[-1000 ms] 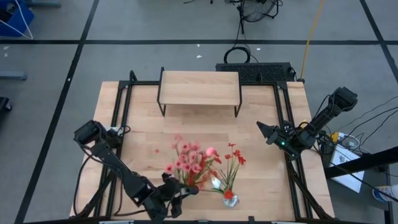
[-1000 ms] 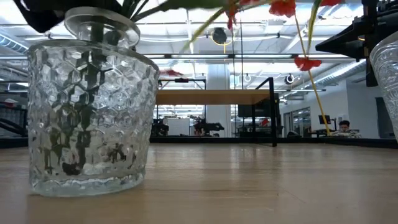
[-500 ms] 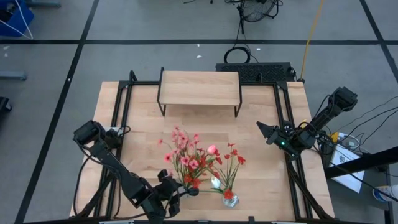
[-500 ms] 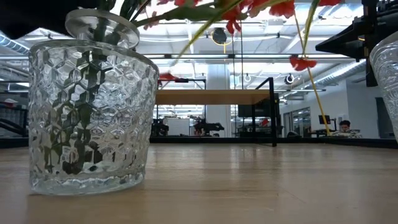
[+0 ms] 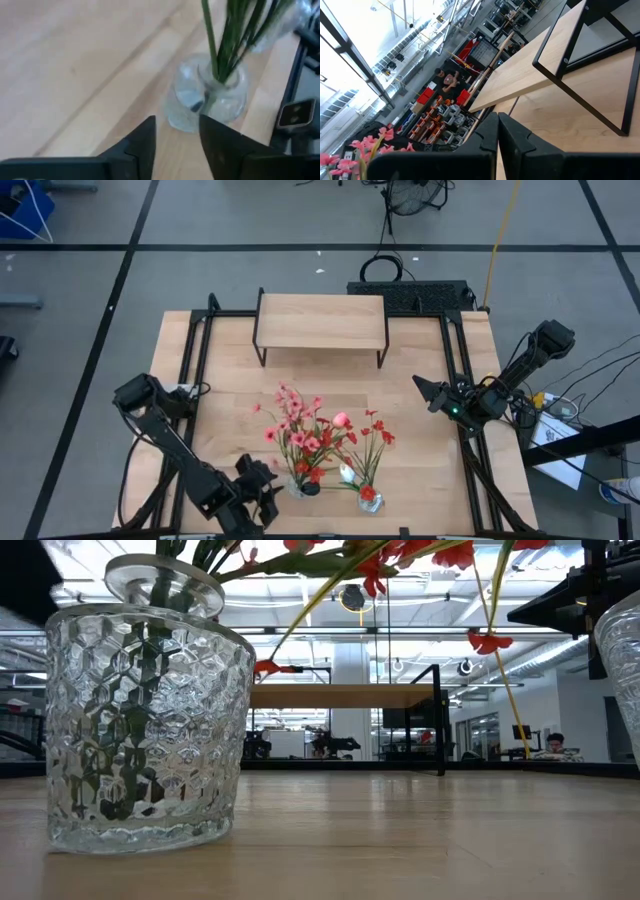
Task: Pick and place flowers into a vace then onto a shelf
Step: Put the right transparent vase with flowers on the shelf
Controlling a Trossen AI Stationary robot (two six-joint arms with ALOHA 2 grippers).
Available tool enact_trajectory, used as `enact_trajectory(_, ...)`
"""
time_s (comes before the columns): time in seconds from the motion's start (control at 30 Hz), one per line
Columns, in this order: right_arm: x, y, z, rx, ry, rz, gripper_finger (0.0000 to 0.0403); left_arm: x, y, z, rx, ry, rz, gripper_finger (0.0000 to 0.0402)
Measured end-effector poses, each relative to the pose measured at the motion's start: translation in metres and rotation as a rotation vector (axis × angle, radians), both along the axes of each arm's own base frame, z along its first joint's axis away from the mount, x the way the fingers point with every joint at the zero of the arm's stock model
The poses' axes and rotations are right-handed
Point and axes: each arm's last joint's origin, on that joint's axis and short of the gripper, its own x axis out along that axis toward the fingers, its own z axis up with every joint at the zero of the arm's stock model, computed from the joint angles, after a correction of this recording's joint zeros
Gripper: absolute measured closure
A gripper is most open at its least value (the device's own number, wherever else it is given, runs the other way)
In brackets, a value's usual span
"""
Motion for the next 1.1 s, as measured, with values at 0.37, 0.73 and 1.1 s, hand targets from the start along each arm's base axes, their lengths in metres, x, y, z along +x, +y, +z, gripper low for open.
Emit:
enact_trajectory(0.37, 0.0, 0.0, -0.001, -0.008, 0.009, 0.0, 0.0399, -0.072, 0.056, 0.105, 0.25, -0.236, -0.028, 0.0391)
enact_trajectory(0.73, 0.0, 0.0, -0.001, -0.008, 0.009, 0.0, 0.0399, -0.151, 0.137, 0.179, 0.256, -0.513, -0.151, 0.0397)
enact_trajectory(1.1, 0.0, 0.0, -0.001, -0.008, 0.008, 0.0, 0.0399, -0.189, 0.197, 0.146, 0.097, -0.75, -0.327, 0.0398)
